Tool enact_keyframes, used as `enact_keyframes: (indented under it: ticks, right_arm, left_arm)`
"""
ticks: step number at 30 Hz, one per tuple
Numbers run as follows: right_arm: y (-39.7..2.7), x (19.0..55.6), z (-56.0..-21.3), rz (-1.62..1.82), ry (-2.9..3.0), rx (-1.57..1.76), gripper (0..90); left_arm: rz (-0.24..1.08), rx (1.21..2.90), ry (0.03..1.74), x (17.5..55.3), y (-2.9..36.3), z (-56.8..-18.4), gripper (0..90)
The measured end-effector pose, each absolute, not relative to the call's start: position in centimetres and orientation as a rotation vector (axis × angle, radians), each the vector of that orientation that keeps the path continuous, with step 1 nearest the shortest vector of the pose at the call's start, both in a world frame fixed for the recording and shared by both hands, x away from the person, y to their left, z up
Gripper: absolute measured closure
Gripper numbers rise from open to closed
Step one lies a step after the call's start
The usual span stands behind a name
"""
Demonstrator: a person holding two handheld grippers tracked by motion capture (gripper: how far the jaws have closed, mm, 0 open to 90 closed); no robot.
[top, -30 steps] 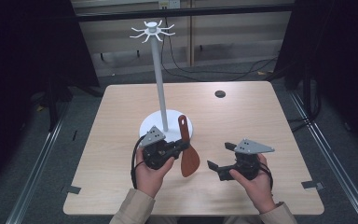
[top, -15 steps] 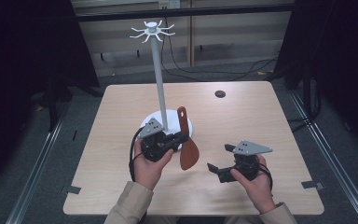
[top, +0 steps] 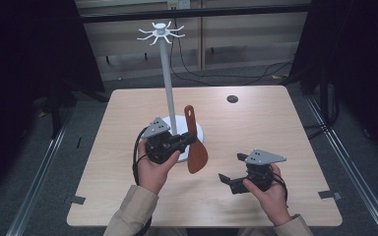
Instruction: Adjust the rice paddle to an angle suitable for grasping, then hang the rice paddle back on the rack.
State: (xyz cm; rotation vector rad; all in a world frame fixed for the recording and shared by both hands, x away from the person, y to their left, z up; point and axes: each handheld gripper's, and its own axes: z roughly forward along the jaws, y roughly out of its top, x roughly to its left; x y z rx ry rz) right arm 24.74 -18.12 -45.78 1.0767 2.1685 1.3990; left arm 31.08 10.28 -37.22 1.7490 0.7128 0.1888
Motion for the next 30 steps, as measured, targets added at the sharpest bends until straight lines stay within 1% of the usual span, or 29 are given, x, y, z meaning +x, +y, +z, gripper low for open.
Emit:
enact_keyframes:
  ticks: [30]
  right_arm:
    - [-18.6, 24.2, -45.6, 1.388, 2.167, 1.062, 2.9]
  left_arm:
    - [0.239, 1.739, 0.676, 33.0, 10.0, -32.5, 82.2]
